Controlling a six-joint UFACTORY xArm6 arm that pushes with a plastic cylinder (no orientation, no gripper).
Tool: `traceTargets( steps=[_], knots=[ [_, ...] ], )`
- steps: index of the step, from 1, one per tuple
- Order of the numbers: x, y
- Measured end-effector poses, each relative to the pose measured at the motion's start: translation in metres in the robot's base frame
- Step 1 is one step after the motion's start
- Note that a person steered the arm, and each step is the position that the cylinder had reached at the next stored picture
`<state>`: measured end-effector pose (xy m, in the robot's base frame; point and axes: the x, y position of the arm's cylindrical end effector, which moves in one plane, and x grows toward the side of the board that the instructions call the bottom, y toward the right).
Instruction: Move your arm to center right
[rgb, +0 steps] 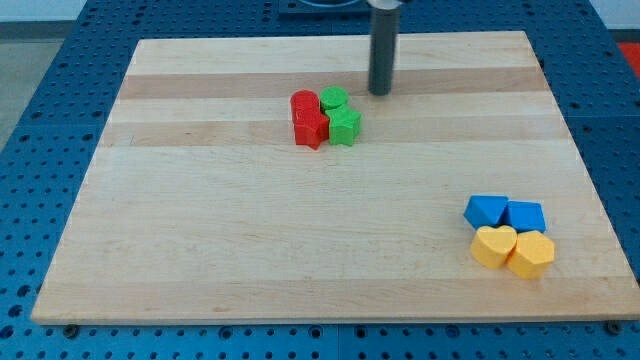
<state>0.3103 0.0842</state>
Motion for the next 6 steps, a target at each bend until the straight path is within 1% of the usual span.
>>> traceTargets(
  steps=[1, 3, 4, 6],
  knots=[
    [0.007, 0.038],
    [0.008, 0.045],
    [0.018, 0.056],
    [0.086, 0.108]
  ],
)
